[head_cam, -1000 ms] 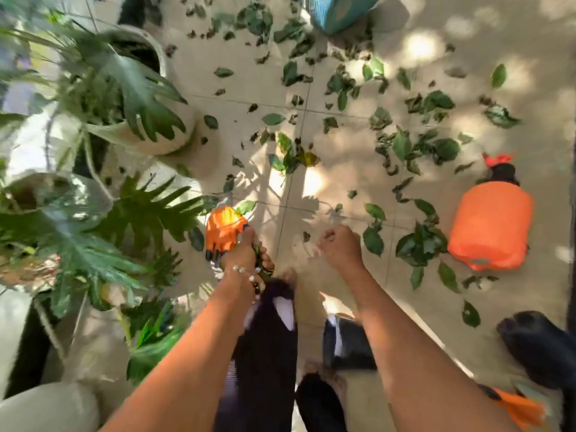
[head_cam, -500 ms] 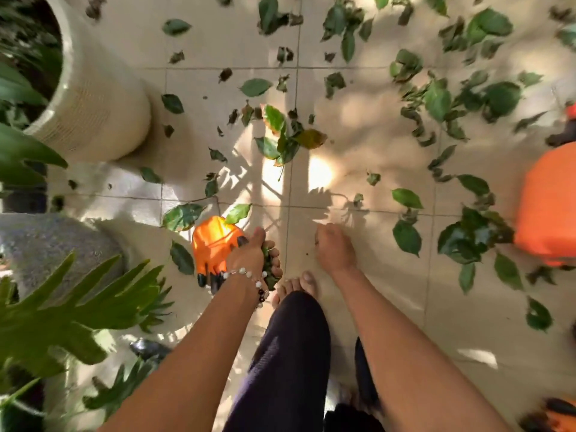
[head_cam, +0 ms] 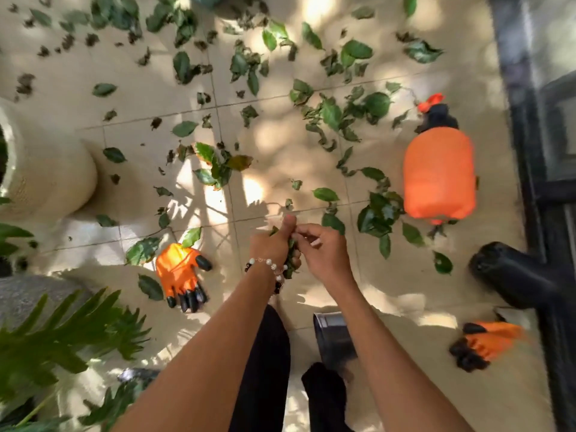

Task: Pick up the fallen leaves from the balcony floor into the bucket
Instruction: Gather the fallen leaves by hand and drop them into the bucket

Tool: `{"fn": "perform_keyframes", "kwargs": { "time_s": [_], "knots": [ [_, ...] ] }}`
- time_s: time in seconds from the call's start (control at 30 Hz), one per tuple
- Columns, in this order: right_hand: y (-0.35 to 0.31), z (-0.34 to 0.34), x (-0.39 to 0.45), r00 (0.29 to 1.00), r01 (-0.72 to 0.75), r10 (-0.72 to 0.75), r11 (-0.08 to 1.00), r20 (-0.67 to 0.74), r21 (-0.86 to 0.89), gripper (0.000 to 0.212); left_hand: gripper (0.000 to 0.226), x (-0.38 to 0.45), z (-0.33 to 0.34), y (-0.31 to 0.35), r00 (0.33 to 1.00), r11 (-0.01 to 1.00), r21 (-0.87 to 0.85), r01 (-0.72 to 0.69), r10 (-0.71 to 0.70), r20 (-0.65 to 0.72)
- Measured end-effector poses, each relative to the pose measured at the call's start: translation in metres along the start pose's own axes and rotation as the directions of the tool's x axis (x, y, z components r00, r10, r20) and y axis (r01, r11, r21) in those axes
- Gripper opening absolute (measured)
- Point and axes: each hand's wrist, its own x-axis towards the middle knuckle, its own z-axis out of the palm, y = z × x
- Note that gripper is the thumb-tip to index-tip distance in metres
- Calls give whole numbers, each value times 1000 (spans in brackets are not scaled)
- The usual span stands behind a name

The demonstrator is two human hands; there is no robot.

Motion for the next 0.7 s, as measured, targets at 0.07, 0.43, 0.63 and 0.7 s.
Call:
{"fn": "perform_keyframes", "kwargs": {
  "time_s": [0.07, 0.43, 0.63, 0.7],
  "knots": [
    [10, -18, 4, 998, -50, 47, 995, 31, 90, 13, 40, 1, 10, -4, 999, 1000, 25, -14, 13, 39],
    [131, -19, 96, 993, 102, -101, 536, 56, -838, 58, 37, 75, 17, -32, 999, 998, 46, 44, -44, -5],
    [149, -15, 93, 967, 202, -221, 361, 127, -911, 33, 38, 88, 15, -43, 997, 991, 116, 72, -73, 3],
    [149, -18, 94, 951, 234, -276, 344, 141, -909, 21, 37, 87, 17, -41, 997, 990, 121, 76, -78, 11]
  ]
}}
